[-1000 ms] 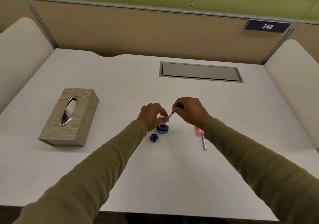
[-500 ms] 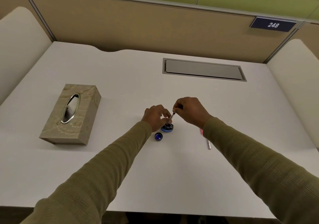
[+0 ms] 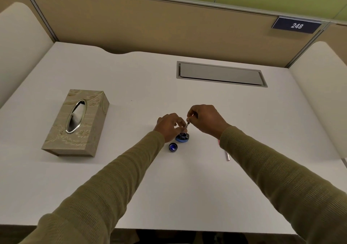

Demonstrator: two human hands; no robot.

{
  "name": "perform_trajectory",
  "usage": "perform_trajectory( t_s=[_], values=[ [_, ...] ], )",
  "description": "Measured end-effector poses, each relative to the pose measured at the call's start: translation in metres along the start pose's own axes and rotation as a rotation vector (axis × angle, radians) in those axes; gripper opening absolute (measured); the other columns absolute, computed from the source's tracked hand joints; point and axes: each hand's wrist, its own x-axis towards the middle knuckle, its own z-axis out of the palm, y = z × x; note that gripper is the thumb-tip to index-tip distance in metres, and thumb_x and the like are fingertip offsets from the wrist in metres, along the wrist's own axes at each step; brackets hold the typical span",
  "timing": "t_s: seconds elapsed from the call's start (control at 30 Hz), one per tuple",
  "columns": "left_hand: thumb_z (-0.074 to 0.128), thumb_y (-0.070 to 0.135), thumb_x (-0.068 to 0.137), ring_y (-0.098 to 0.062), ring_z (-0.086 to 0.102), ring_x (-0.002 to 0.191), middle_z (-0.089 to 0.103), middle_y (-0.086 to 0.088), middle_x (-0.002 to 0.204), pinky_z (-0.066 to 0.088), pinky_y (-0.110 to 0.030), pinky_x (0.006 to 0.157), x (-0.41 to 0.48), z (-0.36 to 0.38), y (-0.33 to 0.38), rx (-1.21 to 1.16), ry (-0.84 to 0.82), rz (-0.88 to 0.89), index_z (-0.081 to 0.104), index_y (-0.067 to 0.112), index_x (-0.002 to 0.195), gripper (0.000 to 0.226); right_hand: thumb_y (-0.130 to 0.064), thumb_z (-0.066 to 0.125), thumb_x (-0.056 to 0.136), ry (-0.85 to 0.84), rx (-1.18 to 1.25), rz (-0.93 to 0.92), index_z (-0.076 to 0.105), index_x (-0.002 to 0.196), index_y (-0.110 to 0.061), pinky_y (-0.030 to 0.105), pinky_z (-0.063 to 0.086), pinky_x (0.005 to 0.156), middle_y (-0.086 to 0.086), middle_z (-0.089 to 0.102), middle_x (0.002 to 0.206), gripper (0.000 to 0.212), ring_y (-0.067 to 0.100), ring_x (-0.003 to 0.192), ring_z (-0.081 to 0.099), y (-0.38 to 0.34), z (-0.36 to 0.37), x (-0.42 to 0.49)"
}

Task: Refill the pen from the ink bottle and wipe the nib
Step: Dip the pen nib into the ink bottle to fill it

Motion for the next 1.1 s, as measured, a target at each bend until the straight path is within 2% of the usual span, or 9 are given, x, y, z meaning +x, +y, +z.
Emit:
perform_trajectory(
  t_s=[0.1,0.2,0.43,0.67,0.8,0.97,1.1],
  values=[
    [0.076,0.035,0.08,-0.011,0.054,0.092,0.059,0.016,0.093,0.033,-0.039,0.101,-0.002,0.003,-0.001,-0.017,0.017,0.004,0.066,0.036,0.085,0.011,-0.036,0.071,0.092,0.06,0.005,0.055,0.068,0.09,-0.013,0.023,0.038,0.06,-0.005,0.062,0.076,0.023,0.011,0.071,0.054,0.003,0.001,-0.001],
    [0.077,0.034,0.08,-0.01,0.053,0.091,0.058,0.017,0.092,0.032,-0.036,0.099,-0.005,0.005,-0.001,-0.032,0.041,0.012,0.066,0.035,0.084,0.011,-0.04,0.071,0.091,0.074,-0.033,0.083,0.066,0.084,-0.012,0.024,0.038,0.059,-0.003,0.061,0.072,0.029,0.012,0.068,0.055,0.005,0.0,-0.001],
    [0.076,0.03,0.082,-0.011,0.052,0.093,0.06,0.014,0.096,0.029,-0.034,0.097,-0.007,0.012,-0.002,-0.033,0.085,0.025,0.07,0.027,0.089,0.009,-0.032,0.07,0.093,0.043,-0.04,0.059,0.069,0.087,-0.008,0.029,0.042,0.064,0.0,0.063,0.074,0.025,0.018,0.071,0.058,0.003,-0.001,-0.002],
    [0.074,0.03,0.084,-0.01,0.05,0.094,0.055,0.016,0.097,0.026,-0.032,0.094,-0.009,0.015,-0.003,-0.002,0.075,0.028,0.069,0.028,0.089,0.007,-0.027,0.068,0.095,0.038,-0.024,0.064,0.07,0.09,-0.007,0.021,0.036,0.055,-0.001,0.062,0.074,0.021,0.016,0.07,0.058,0.003,0.0,-0.005],
    [0.07,0.028,0.087,-0.009,0.048,0.095,0.056,0.013,0.103,0.026,-0.032,0.094,-0.008,0.018,-0.007,0.043,0.052,0.025,0.074,0.026,0.099,0.012,-0.026,0.068,0.095,0.036,-0.02,0.058,0.07,0.091,-0.008,0.02,0.036,0.055,-0.002,0.063,0.075,0.019,0.014,0.069,0.057,0.004,0.001,-0.004],
    [0.066,0.025,0.09,-0.013,0.049,0.101,0.058,0.01,0.108,0.026,-0.032,0.093,-0.008,0.021,-0.008,0.061,0.038,0.014,0.075,0.027,0.104,0.016,-0.029,0.071,0.093,0.039,-0.042,0.021,0.07,0.091,-0.011,0.025,0.04,0.061,-0.002,0.064,0.076,0.018,0.015,0.071,0.058,0.004,0.001,-0.003],
    [0.066,0.023,0.091,-0.012,0.049,0.1,0.059,0.01,0.107,0.027,-0.032,0.094,-0.008,0.02,-0.009,0.042,0.055,0.002,0.075,0.028,0.101,0.014,-0.022,0.069,0.093,0.005,-0.07,-0.049,0.072,0.101,-0.014,0.031,0.052,0.074,0.002,0.071,0.089,0.012,0.017,0.082,0.063,0.005,0.001,-0.003]
  ],
)
